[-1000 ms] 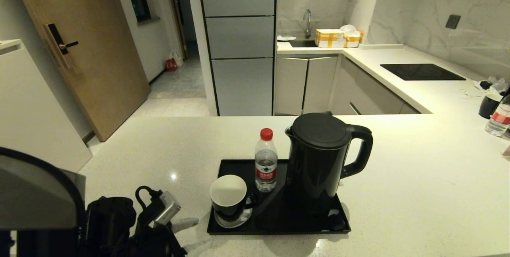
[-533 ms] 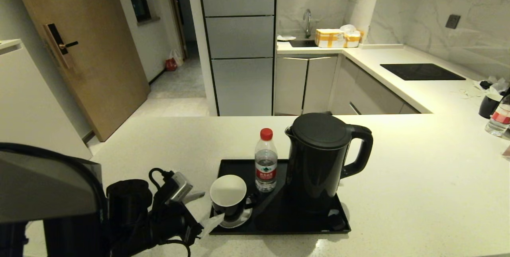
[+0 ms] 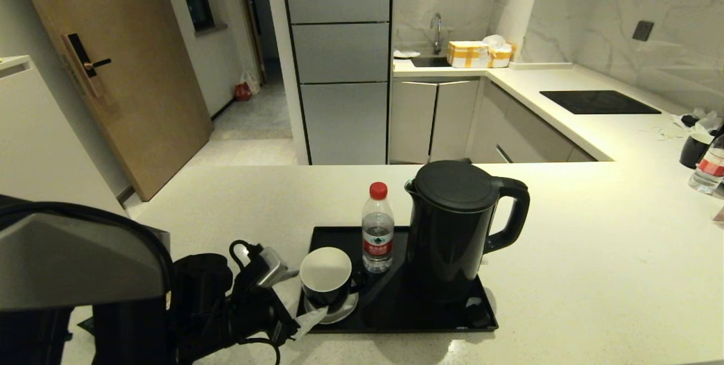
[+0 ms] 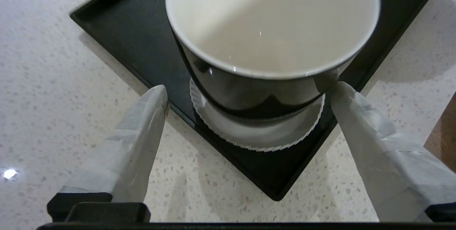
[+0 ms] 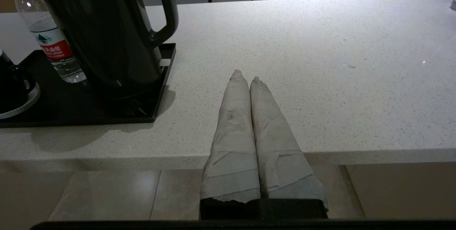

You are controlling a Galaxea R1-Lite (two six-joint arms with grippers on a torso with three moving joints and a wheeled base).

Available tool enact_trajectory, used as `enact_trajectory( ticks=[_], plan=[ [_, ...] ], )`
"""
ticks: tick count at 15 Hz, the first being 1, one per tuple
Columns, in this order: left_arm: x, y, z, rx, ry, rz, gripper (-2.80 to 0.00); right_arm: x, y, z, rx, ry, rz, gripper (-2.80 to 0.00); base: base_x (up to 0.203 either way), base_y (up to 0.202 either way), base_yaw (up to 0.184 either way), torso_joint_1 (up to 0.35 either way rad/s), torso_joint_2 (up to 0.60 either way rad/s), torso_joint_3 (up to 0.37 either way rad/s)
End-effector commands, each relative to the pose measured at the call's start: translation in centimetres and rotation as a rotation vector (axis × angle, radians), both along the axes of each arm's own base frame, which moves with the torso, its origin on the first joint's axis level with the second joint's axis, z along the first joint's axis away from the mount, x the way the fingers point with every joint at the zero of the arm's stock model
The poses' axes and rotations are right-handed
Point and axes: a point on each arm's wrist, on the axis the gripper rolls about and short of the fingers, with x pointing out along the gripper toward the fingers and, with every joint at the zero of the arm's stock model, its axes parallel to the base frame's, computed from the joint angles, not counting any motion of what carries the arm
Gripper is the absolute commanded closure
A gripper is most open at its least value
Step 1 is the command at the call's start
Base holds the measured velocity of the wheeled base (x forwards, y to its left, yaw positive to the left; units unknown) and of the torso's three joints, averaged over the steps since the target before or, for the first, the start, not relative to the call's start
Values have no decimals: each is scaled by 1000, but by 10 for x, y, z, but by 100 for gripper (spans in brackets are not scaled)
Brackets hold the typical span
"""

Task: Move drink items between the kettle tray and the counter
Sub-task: Pick up the tea cup

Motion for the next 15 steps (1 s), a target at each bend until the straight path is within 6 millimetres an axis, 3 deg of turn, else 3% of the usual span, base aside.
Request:
enact_trajectory(
  ticks=[1, 6, 15],
  plan=[
    [1, -1, -3, 0, -1, -5, -280, 0, 0, 0, 0, 2, 0, 0, 0, 0, 0, 0, 0, 0],
    [19, -9, 0, -32, -58, -39, -280, 0, 0, 0, 0, 2, -1, 0, 0, 0, 0, 0, 0, 0],
    [32, -23, -19, -7, -79, -91, -280, 0, 0, 0, 0, 2, -1, 0, 0, 0, 0, 0, 0, 0]
  ],
)
